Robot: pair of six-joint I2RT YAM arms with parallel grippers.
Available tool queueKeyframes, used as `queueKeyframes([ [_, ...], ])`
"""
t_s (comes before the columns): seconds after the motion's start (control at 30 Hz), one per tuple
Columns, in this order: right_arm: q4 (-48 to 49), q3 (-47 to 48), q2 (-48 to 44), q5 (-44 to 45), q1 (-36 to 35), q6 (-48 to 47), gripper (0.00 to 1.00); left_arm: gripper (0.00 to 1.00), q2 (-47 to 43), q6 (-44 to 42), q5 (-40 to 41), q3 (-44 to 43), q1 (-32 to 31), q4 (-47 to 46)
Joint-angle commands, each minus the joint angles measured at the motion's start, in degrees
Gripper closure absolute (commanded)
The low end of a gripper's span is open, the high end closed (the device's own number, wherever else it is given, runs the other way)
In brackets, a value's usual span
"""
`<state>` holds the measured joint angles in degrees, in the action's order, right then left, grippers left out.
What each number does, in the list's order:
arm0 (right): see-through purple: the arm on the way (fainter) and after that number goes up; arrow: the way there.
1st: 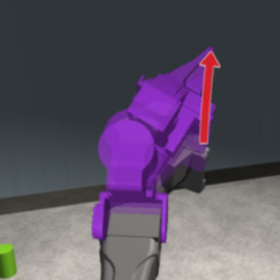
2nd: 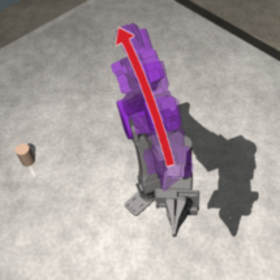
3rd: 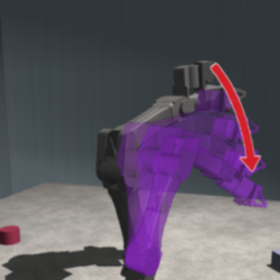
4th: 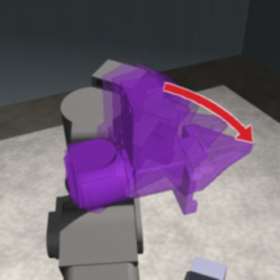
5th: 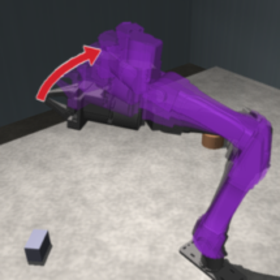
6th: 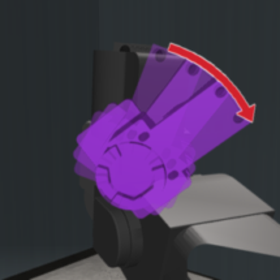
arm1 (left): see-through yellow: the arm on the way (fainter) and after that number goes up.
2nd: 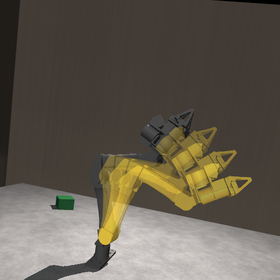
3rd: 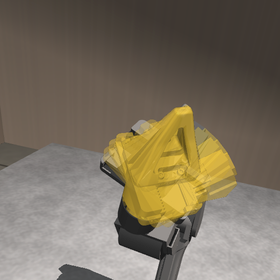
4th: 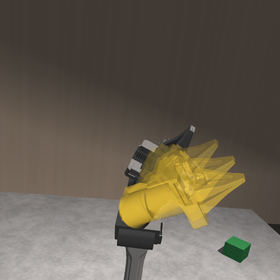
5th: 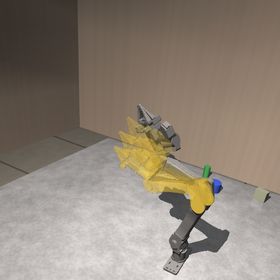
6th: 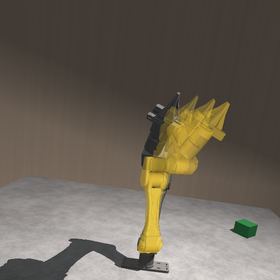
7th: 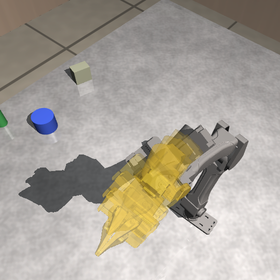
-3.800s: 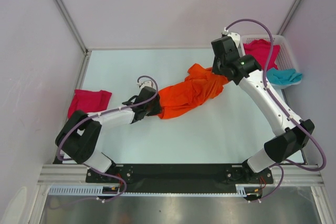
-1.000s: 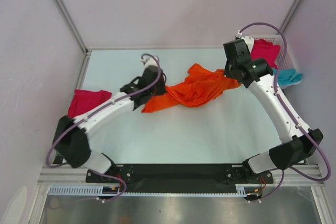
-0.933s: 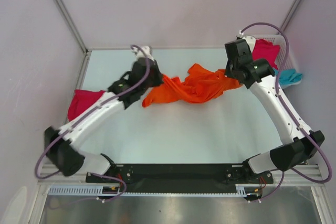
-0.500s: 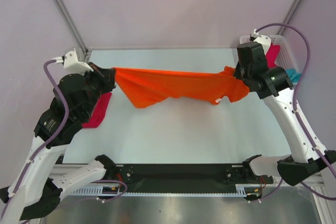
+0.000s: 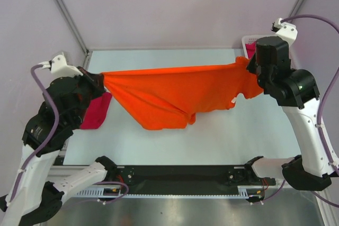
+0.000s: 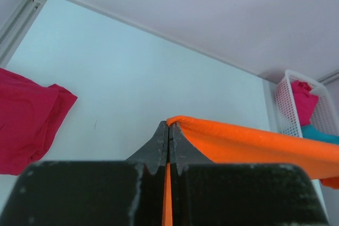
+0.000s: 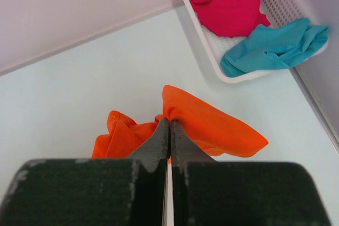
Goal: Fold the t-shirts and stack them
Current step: Flatten out the tshirt
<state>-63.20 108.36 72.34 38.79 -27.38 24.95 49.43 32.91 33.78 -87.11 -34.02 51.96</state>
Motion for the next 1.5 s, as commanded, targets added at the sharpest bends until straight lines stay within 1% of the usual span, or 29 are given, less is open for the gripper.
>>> queueKeyframes([
  [0.0,-1.1,3.7,0.0,8.3,-2.2,0.5,1.00,1.00,-2.6,-2.0,6.2,-5.1,1.1,1.2],
  [0.17,-2.5,5.2,-0.1,12.7,-7.2,2.0,1.00,1.00,-3.5,-2.1,7.4,-7.9,1.1,2.5],
  [0.2,-2.9,6.2,-0.1,14.5,-9.2,2.2,1.00,1.00,-3.8,-2.1,7.5,-8.3,1.1,2.7],
  [0.3,-4.2,8.4,0.2,18.2,-12.1,2.9,1.00,1.00,-4.3,-2.0,8.1,-9.9,1.1,3.1],
  [0.33,-4.6,9.7,0.3,19.3,-14.3,3.0,1.00,1.00,-4.3,-2.0,8.2,-10.2,1.1,3.1],
  [0.4,-4.9,11.1,0.4,22.3,-16.4,3.1,1.00,1.00,-5.0,-1.7,8.5,-11.0,1.1,3.1],
  [0.43,-5.0,12.1,0.4,23.3,-18.9,3.3,1.00,1.00,-5.1,-1.5,8.8,-11.5,1.1,3.1],
  [0.47,-4.8,12.4,0.4,25.4,-19.9,3.2,1.00,1.00,-5.5,-1.5,9.0,-11.7,1.1,3.1],
  [0.53,-3.2,12.1,0.5,26.8,-22.3,2.7,1.00,1.00,-5.8,-1.5,9.7,-12.2,1.1,3.1],
  [0.63,1.0,10.2,1.3,27.5,-22.4,-0.3,1.00,1.00,-5.7,-2.8,11.3,-11.7,1.1,1.9],
  [0.67,2.1,8.6,2.5,27.0,-20.8,-1.3,1.00,1.00,-5.0,-3.4,12.2,-11.0,1.1,1.4],
  [0.73,2.6,7.8,4.5,22.3,-16.6,-1.4,1.00,1.00,-3.7,-4.6,12.9,-9.2,1.1,-0.4],
  [0.77,3.1,5.2,6.1,15.5,-11.7,-1.0,1.00,1.00,-2.3,-4.8,13.6,-7.0,1.1,-1.1],
  [0.83,6.4,1.3,7.4,9.2,-7.1,-0.5,1.00,1.00,-0.9,-5.7,13.5,-3.9,1.7,-4.5],
  [0.87,7.9,-1.1,7.9,5.4,-5.6,-0.4,1.00,1.00,0.6,-5.7,12.6,-0.5,2.5,-5.7],
  [0.9,10.7,-5.2,9.1,3.6,-2.7,-0.3,1.00,1.00,1.5,-5.7,7.5,1.0,6.8,-8.4],
  [0.97,12.8,-7.9,11.2,-0.5,-0.1,-0.1,1.00,1.00,4.4,-4.4,-0.9,7.0,13.8,-11.7],
  [1.0,15.0,-9.7,13.7,-1.7,2.0,-0.4,1.00,1.00,5.7,-3.8,-8.9,9.2,20.2,-15.2],
  [1.03,15.6,-9.8,15.2,-2.7,2.9,-0.7,1.00,1.00,7.2,-2.7,-10.9,12.6,22.3,-16.6],
  [1.07,16.2,-9.6,16.9,-3.6,3.8,-0.9,1.00,1.00,11.3,-2.4,-11.5,13.7,23.6,-17.9],
  [1.13,18.1,-8.1,22.3,-4.2,5.8,-2.1,1.00,1.00,16.1,-2.1,-10.8,14.6,25.1,-20.7],
  [1.17,18.6,-6.9,24.7,-5.1,6.4,-2.4,1.00,1.00,21.2,-2.0,-11.0,14.3,25.3,-21.5],
  [1.2,19.3,-5.6,27.0,-5.3,6.9,-2.7,1.00,1.00,23.8,-2.0,-11.3,13.6,25.8,-22.7],
  [1.23,19.4,-1.9,31.7,-5.3,7.7,-3.1,1.00,1.00,26.5,-1.9,-11.3,11.5,26.0,-23.0],
  [1.27,19.5,0.4,34.2,-5.3,8.1,-3.9,1.00,1.00,32.0,-1.9,-11.5,10.2,26.1,-23.1],
  [1.33,17.2,6.7,40.0,-5.3,8.9,-4.6,1.00,1.00,37.2,-1.4,-12.2,7.1,27.2,-22.4],
  [1.37,16.2,13.7,45.1,-5.1,9.4,-5.7,1.00,1.00,41.6,-1.0,-12.9,3.7,27.6,-21.7],
  [1.43,13.3,20.0,50.3,-4.4,9.6,-6.7,1.00,1.00,44.6,0.1,-13.2,1.2,29.1,-21.0],
  [1.47,12.8,25.4,54.4,-4.0,9.8,-7.1,1.00,1.00,46.7,0.5,-13.3,-1.1,29.5,-20.9],
])
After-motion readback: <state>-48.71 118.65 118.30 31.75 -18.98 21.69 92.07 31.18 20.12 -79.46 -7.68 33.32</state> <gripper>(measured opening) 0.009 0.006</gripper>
